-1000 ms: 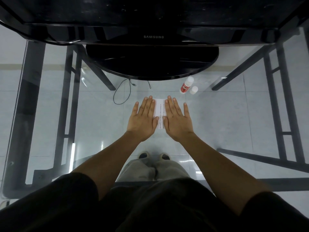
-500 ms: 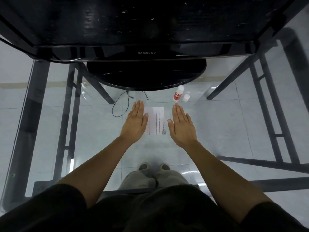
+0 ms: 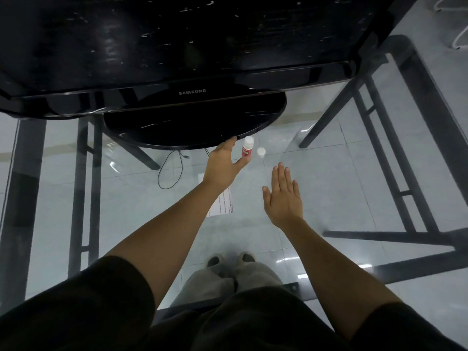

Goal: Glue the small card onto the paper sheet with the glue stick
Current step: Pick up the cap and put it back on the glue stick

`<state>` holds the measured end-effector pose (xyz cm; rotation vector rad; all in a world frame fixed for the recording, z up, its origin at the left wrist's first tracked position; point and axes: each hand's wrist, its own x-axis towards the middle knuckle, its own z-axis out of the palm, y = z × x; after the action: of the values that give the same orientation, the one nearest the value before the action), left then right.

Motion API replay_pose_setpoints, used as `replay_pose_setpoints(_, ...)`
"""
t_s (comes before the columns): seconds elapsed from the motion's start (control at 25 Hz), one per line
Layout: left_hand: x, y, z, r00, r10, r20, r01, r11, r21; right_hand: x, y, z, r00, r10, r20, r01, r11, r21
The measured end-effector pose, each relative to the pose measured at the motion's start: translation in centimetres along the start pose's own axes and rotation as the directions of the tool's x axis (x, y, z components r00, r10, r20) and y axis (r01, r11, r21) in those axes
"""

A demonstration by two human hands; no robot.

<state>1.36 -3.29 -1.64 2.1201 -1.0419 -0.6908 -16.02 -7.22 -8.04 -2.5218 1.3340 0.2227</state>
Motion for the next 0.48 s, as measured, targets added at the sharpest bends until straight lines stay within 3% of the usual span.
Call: replay_pose_setpoints(0.48,1.5,0.5,-0.5,0.996,0.051,-0.078,-0.054,0.998,-0.036,0.3,-0.1,-0.8,0.999,-0.009,0.044,0.011,0.999,-0.047)
